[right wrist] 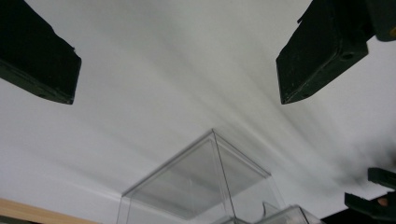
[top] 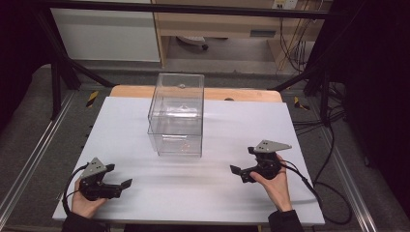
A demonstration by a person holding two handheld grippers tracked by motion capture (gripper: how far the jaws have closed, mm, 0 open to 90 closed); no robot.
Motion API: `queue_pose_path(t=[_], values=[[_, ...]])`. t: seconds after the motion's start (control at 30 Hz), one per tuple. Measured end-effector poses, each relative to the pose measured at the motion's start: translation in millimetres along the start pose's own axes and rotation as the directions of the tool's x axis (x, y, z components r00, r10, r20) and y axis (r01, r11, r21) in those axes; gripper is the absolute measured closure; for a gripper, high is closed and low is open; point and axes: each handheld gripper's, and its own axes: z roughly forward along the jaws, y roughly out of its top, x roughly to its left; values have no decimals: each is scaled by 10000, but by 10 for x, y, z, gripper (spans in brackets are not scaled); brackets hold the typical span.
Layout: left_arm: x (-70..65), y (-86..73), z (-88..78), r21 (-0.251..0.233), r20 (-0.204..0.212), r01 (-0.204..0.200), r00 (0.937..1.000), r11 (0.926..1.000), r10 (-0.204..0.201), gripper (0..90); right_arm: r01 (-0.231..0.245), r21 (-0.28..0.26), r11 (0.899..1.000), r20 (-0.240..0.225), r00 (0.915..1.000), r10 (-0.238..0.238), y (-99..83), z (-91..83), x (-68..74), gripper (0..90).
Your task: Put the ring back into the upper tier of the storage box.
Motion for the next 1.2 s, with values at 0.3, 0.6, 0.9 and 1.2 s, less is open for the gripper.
queue_pose_path(t=[0.3, 0.6, 0.9, 1.2], values=[[-9, 1, 8, 23, 52, -18, 10000, 10000, 18, 57, -507, 444, 9977, 183, 9986, 499, -325, -30, -126, 7], [-12, 0, 8, 56, 89, -65, 9999, 10000, 65, 57, -648, 661, 9957, 276, 9976, 631, -524, -91, -226, 7], [-20, 2, 9, 61, 130, -107, 9999, 9999, 106, 58, -795, 773, 9938, 281, 9966, 775, -693, -170, -307, 7], [-20, -1, 13, 128, 131, -97, 9999, 9999, 95, 58, -964, 606, 9935, 331, 9950, 945, -725, -227, -344, 7]])
